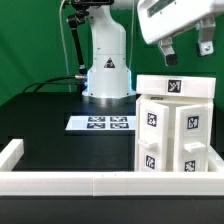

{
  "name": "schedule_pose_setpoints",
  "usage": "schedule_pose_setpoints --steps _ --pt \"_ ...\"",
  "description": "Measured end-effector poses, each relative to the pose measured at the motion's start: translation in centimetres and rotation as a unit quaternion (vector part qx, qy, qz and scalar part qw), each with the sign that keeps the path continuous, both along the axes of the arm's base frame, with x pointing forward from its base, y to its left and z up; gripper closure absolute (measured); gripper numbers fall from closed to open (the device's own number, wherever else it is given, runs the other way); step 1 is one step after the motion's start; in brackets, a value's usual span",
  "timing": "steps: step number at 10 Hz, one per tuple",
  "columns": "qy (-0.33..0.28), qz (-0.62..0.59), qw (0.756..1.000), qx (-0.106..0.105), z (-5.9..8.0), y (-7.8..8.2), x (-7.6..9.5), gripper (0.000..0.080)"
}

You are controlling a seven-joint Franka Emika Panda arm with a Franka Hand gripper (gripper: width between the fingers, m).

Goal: Assemble cabinet

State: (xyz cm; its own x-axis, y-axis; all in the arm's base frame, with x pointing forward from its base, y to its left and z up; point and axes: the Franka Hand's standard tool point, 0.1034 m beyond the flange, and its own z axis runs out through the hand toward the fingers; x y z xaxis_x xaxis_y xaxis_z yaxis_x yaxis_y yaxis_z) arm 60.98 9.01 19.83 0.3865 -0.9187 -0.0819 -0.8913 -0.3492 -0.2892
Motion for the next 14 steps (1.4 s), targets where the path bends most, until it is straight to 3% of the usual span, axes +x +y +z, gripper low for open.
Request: schedule_pose_setpoints --steps 1,5,6,7,10,11,12,14 --pt "-0.01 0.078 0.997 -0.022 0.01 0.13 0.02 0.0002" --pt "-0.035 0.208 0.976 -0.054 -0.03 0.03 0.01 0.0002" --pt "-0.045 0.265 0.961 -0.071 -0.05 -0.06 0.02 0.0002" --pt "-0.062 0.349 0.929 -0.105 -0.11 -0.25 0.1 0.0002" --pt "-0.083 0.528 0.829 -0.161 -0.14 -0.43 0.21 0.0002" --pt "-0.081 0.591 0.783 -0.178 -0.28 -0.42 0.17 0.0002" --pt "-0.08 0.625 0.754 -0.186 -0.37 -0.44 0.1 0.0002" --pt "-0.085 0.661 0.72 -0.194 -0.4 -0.68 0.11 0.0002"
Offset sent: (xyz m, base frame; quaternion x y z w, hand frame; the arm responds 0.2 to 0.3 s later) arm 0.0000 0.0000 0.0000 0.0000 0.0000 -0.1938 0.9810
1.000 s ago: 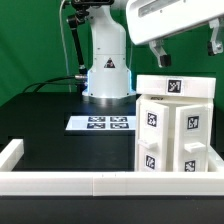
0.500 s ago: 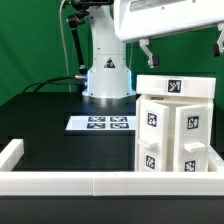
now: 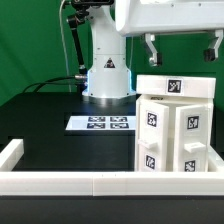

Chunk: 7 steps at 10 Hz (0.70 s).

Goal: Assemble cabinet

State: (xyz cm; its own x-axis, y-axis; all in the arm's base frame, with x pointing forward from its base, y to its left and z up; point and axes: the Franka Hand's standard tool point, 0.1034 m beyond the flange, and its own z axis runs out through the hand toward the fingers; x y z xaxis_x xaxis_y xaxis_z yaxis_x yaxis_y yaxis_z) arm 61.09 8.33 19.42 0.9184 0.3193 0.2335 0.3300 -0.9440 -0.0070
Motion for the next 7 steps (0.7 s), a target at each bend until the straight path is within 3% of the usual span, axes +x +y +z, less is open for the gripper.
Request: schedule_pose_setpoints --steps 3,7 --pt "-0.005 0.117 0.993 -0.027 -0.4 -0.1 -0.4 0.0002" --pt "-0.009 0.296 0.952 -0.074 -1.1 -0.2 -1.0 0.0002"
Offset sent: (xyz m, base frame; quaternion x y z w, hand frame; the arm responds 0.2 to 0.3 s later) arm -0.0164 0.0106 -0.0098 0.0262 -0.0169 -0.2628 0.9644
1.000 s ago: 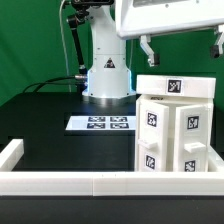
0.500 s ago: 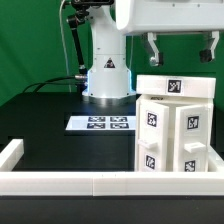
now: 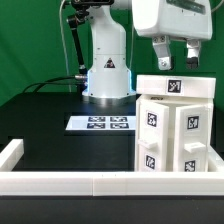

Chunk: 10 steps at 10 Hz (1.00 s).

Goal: Assemble cabinet

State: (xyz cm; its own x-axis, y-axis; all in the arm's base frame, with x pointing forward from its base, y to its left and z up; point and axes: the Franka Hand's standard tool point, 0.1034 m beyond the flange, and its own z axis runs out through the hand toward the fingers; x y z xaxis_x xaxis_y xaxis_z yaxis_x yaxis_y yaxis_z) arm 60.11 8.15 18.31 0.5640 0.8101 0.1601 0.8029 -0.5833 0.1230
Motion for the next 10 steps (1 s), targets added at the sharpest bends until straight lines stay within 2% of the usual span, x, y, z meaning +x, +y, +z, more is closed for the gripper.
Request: schedule_pose_setpoints --steps 1,3,6,10 --pt "0.0 0.038 0.999 -0.011 -0.2 -0.1 -0.1 0.0002" --pt "-0.003 0.066 0.998 -0.019 -1.0 -0.5 -0.3 0.0002" --pt "0.005 0.062 0.998 -0.02 -2.1 -0.6 -0.9 0.0002" --pt "0.008 0.047 0.999 -0.019 -2.5 -0.7 -1.1 0.0002"
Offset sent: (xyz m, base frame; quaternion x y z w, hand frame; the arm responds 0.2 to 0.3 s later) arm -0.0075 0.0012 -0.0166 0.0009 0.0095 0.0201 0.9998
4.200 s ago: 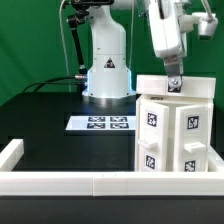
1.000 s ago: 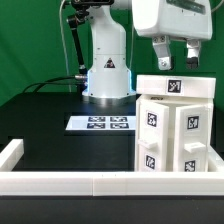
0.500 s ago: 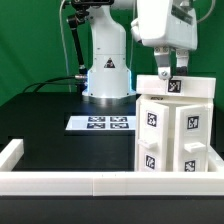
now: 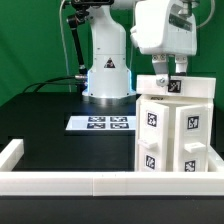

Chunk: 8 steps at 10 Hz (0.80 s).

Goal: Assemble cabinet

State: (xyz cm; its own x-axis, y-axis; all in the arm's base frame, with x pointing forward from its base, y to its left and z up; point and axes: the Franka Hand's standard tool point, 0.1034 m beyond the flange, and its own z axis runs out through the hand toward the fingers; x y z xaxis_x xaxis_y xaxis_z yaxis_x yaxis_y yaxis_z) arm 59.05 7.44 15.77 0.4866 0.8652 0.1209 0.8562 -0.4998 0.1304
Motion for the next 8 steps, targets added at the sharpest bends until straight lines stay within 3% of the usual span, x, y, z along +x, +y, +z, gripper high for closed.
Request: schedule_pose_setpoints --steps 2,6,8 --pt "0.0 -0.002 1.0 0.0 0.0 -0.08 0.01 0.0239" --pt "0.001 -0.031 1.0 0.006 0.0 -0.11 0.01 0.0243" --pt "0.004 -0.115 0.993 0.021 -0.02 -0.39 0.02 0.0243"
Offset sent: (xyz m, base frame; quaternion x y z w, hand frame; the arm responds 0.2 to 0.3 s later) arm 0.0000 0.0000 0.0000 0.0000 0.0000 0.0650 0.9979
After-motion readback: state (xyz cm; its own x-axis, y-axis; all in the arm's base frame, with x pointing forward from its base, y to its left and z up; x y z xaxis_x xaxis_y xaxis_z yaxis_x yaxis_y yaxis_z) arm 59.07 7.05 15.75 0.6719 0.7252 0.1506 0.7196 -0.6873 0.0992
